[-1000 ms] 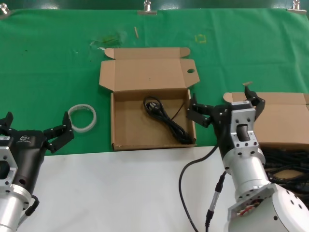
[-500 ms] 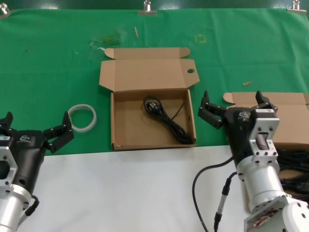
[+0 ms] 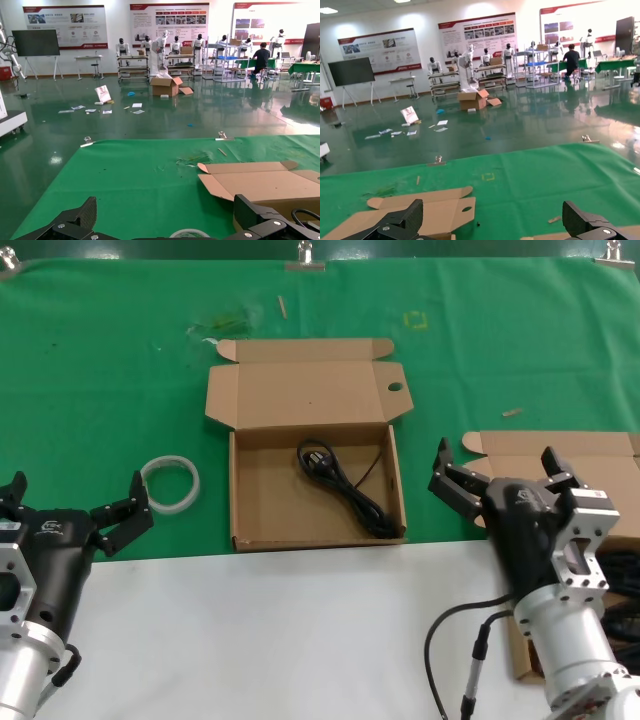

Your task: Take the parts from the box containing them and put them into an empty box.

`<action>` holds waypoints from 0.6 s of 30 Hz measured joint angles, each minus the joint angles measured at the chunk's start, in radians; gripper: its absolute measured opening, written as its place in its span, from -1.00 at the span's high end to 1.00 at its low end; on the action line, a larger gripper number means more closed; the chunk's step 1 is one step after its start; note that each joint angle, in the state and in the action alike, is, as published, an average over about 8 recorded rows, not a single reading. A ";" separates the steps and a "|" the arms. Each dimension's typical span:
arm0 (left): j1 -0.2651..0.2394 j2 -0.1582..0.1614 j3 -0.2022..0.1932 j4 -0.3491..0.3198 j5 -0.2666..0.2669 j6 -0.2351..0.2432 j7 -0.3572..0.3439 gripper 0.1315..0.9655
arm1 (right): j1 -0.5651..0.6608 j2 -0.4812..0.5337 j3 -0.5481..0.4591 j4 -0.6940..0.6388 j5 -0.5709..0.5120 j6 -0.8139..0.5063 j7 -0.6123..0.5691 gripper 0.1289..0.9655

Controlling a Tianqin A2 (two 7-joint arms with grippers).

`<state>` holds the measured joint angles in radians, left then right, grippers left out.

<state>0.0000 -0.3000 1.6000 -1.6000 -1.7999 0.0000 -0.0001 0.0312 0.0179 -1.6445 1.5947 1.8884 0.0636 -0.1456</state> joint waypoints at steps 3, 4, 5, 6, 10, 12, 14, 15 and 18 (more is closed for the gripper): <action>0.000 0.000 0.000 0.000 0.000 0.000 0.000 -1.00 | -0.011 0.000 0.016 0.002 -0.032 -0.023 0.052 -1.00; 0.000 0.000 0.000 0.000 0.000 0.000 0.000 -1.00 | -0.014 0.000 0.020 0.002 -0.039 -0.028 0.065 -1.00; 0.000 0.000 0.000 0.000 0.000 0.000 0.000 -1.00 | -0.016 0.000 0.023 0.003 -0.045 -0.033 0.075 -1.00; 0.000 0.000 0.000 0.000 0.000 0.000 0.000 -1.00 | -0.017 0.000 0.025 0.003 -0.050 -0.036 0.082 -1.00; 0.000 0.000 0.000 0.000 0.000 0.000 0.000 -1.00 | -0.020 0.000 0.028 0.003 -0.056 -0.040 0.092 -1.00; 0.000 0.000 0.000 0.000 0.000 0.000 0.000 -1.00 | -0.020 0.000 0.028 0.003 -0.056 -0.041 0.093 -1.00; 0.000 0.000 0.000 0.000 0.000 0.000 0.000 -1.00 | -0.020 0.000 0.028 0.003 -0.056 -0.041 0.093 -1.00; 0.000 0.000 0.000 0.000 0.000 0.000 0.000 -1.00 | -0.020 0.000 0.028 0.003 -0.056 -0.041 0.093 -1.00; 0.000 0.000 0.000 0.000 0.000 0.000 0.000 -1.00 | -0.020 0.000 0.028 0.003 -0.056 -0.041 0.093 -1.00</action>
<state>0.0000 -0.3000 1.6000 -1.6000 -1.8001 0.0000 -0.0001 0.0113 0.0179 -1.6161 1.5981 1.8320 0.0230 -0.0526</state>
